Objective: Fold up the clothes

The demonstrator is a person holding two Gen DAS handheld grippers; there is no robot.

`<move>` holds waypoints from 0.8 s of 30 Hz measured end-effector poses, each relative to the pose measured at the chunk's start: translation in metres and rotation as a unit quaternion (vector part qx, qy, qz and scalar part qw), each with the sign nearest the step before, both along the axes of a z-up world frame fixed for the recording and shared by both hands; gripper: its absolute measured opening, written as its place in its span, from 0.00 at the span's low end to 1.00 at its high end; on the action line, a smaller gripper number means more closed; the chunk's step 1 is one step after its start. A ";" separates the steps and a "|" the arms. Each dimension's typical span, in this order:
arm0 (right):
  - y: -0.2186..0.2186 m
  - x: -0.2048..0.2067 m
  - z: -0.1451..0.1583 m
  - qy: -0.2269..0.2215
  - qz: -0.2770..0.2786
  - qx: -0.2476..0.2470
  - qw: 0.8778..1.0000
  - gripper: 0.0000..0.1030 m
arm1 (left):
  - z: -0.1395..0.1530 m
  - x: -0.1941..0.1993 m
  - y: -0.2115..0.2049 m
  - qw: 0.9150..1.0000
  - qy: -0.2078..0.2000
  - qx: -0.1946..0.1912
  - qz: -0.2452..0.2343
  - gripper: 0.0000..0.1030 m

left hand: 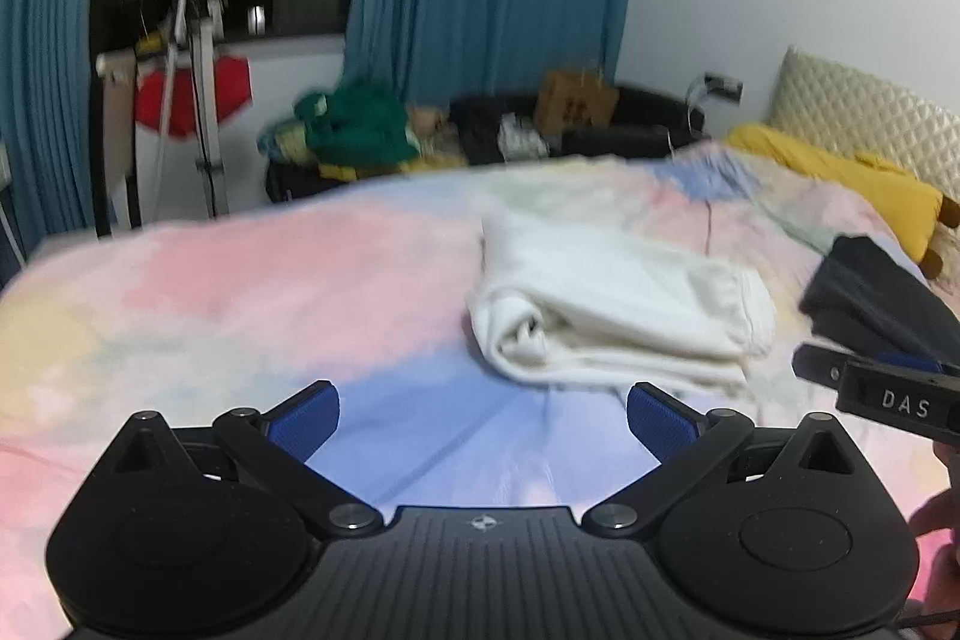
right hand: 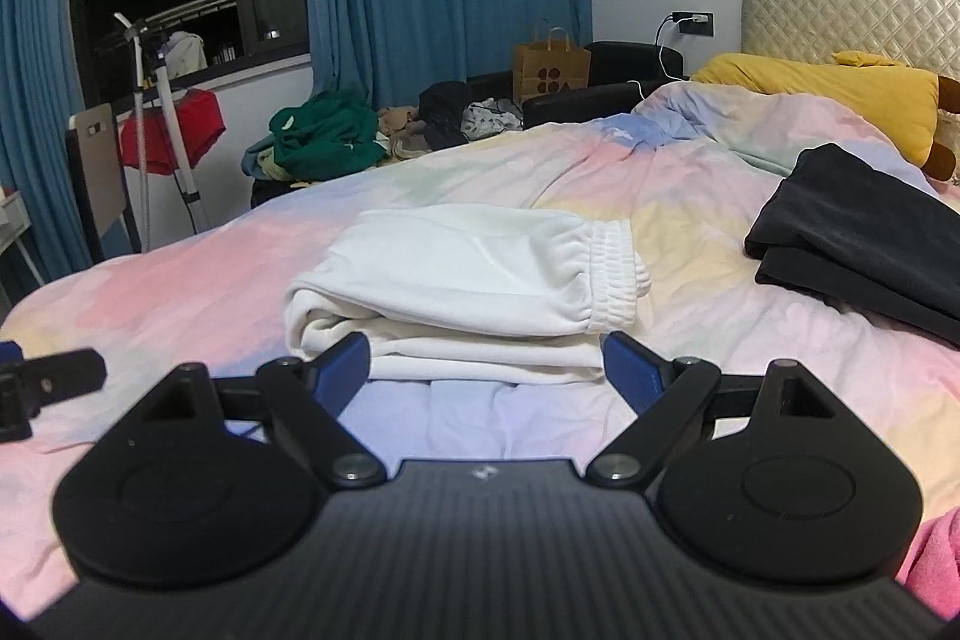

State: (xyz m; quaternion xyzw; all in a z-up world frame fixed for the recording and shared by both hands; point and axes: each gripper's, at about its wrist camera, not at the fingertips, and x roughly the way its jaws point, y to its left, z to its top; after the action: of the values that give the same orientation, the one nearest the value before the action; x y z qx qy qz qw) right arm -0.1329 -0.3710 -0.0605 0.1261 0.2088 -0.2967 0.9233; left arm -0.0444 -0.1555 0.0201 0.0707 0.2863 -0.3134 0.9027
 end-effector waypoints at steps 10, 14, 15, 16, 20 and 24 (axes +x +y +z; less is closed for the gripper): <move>0.002 0.004 -0.001 0.015 -0.002 -0.002 1.000 0.84 | -0.005 0.006 0.002 1.000 0.010 0.012 0.021 1.00; 0.003 0.002 0.000 0.010 -0.004 -0.007 1.000 0.84 | 0.000 0.001 0.002 1.000 -0.003 0.003 0.022 1.00; 0.003 0.001 0.000 0.009 -0.004 -0.007 1.000 0.84 | 0.001 -0.001 0.002 1.000 -0.004 0.001 0.022 1.00; 0.002 0.001 0.000 0.009 -0.004 -0.007 1.000 0.84 | 0.001 -0.001 0.002 1.000 -0.005 -0.001 0.021 1.00; 0.001 0.001 0.001 0.008 -0.004 -0.005 1.000 0.84 | 0.003 -0.004 0.002 1.000 -0.012 -0.005 0.022 1.00; 0.000 0.000 0.001 0.008 -0.004 -0.006 1.000 0.84 | 0.004 -0.006 0.003 1.000 -0.016 -0.004 0.024 1.00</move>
State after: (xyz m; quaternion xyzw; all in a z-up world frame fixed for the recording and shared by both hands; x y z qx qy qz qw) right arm -0.1325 -0.3710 -0.0599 0.1193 0.2137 -0.3024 0.9212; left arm -0.0501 -0.1529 0.0243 0.0648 0.2722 -0.2918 0.9146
